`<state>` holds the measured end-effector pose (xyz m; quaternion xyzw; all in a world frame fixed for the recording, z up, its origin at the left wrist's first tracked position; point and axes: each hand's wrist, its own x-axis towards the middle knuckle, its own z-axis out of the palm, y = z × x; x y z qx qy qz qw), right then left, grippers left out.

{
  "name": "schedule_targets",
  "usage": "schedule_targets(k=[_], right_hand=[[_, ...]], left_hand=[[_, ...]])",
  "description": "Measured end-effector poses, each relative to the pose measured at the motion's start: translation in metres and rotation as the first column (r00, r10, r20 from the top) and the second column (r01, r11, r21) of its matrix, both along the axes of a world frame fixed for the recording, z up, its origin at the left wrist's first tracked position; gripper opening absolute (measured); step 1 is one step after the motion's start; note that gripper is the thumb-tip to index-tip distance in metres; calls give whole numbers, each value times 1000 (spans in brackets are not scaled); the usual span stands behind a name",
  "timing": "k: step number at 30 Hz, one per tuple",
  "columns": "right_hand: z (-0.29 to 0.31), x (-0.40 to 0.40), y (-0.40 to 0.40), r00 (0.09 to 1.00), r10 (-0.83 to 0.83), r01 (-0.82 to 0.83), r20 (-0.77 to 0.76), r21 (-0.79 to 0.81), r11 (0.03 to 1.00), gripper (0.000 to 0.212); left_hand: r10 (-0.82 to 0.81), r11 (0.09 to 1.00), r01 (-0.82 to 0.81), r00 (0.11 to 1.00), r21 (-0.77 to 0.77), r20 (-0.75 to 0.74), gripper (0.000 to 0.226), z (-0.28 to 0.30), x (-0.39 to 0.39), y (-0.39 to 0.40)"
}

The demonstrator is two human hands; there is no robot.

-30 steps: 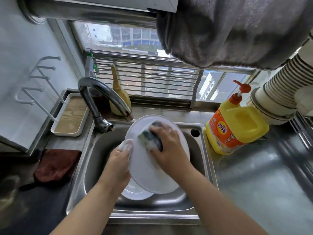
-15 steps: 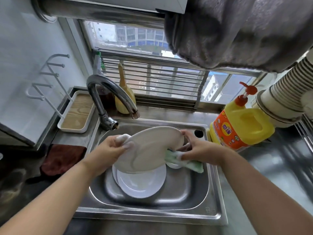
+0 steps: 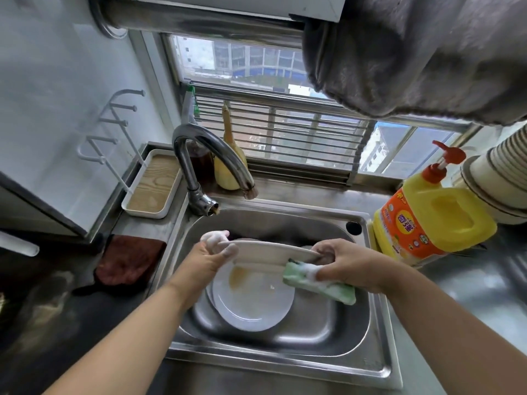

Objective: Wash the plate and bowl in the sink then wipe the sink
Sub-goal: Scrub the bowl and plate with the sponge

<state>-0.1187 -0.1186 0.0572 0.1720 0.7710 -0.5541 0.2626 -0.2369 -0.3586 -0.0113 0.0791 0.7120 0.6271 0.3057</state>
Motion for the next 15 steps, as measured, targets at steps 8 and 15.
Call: schedule_targets(k=[8, 15], right_hand=[[-5, 12, -6, 994, 110, -100, -9, 342, 934, 41], [-27, 29, -12, 992, 118, -96, -50, 325, 941, 46]], left_hand=[[117, 942, -315, 629, 114, 769, 42, -9, 17, 18], [216, 949, -310, 519, -54, 827, 27, -23, 28, 34]])
